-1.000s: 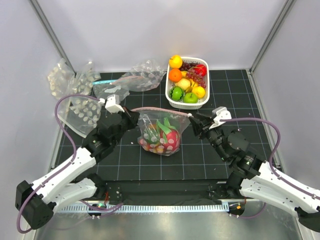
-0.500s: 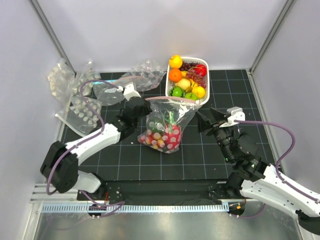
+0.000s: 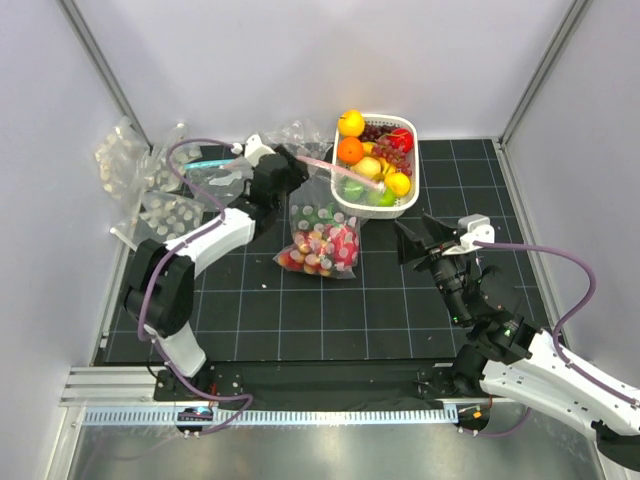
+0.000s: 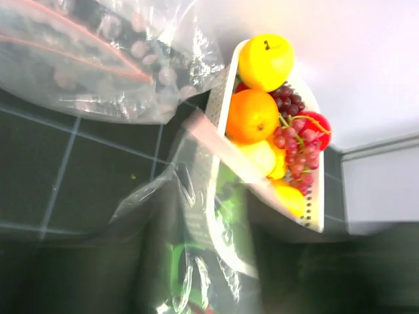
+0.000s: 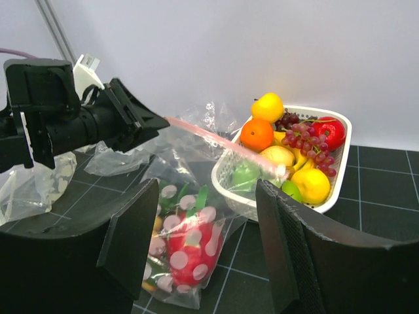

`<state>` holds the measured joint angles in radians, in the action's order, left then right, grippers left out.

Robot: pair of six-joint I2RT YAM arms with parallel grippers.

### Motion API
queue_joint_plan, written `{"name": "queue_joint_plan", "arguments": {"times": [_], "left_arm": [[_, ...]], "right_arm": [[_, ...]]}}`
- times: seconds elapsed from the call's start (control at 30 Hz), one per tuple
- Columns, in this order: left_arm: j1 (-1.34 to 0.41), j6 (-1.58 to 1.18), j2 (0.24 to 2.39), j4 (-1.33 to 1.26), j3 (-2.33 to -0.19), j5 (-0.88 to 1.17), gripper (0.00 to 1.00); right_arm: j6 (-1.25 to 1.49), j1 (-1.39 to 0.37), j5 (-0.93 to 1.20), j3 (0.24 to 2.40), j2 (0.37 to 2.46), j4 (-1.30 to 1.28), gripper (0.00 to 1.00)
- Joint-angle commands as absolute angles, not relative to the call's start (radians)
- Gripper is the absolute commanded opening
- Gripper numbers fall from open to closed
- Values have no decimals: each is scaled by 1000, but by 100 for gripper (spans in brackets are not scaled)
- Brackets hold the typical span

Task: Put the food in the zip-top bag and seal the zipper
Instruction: Move the zipper food storage bag to the center of the board, then reset both arms

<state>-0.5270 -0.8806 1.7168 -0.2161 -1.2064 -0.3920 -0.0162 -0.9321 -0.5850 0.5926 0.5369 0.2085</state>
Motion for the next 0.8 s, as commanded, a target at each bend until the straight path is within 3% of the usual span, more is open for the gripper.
{"name": "queue_joint_plan", "arguments": {"times": [0.0, 0.1, 0.17, 0.5, 0.57, 0.67, 0.77], "left_arm": [[-505, -885, 1695, -264, -1310, -287, 69], [-505, -870, 1637, -85, -1345, -291, 89], [-505, -868, 1591, -48, -1306, -294, 93], [-586, -934, 1194, 23, -927, -218, 99], [-612, -922, 1136, 17, -881, -203, 100], [-658, -875, 1071, 46, -862, -138, 100], [-699, -767, 982, 51, -825, -197, 100]], "right_arm": [[-5, -930, -601, 595, 545, 259, 68], [-2, -930, -607, 595, 551, 261, 70], [-2, -931, -617, 597, 557, 265, 73], [161, -928, -779, 687, 627, 229, 85], [198, -930, -863, 693, 649, 233, 93], [264, -930, -1003, 696, 678, 262, 95], [308, -930, -1097, 721, 698, 235, 97]]}}
